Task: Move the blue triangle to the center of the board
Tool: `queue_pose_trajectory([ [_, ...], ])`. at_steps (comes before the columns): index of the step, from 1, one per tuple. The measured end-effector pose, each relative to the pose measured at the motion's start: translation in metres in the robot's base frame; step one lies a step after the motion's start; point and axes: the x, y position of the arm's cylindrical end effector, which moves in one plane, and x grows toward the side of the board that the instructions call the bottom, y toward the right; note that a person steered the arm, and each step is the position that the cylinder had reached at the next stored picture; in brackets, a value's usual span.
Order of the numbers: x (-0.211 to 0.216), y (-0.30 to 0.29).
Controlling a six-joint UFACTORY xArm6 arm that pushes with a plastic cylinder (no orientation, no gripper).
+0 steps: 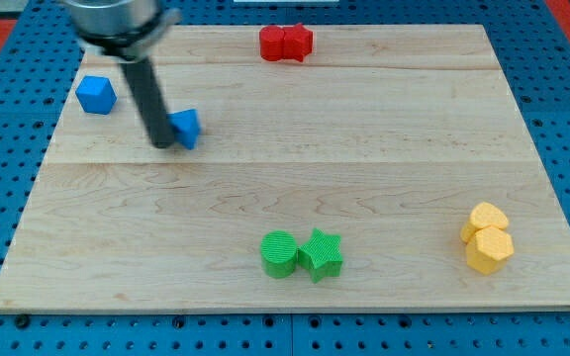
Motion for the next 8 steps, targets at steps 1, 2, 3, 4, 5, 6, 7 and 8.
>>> queue_pose_trajectory([
  [1,0.0,-0.006],
  [2,-0.02,-0.059],
  [3,-0.034,-0.027],
  [4,-0.034,0.079],
  [5,-0.038,0.128],
  [6,-0.045,0.082],
  [7,-0.033,0.042],
  [8,0.006,0.042],
])
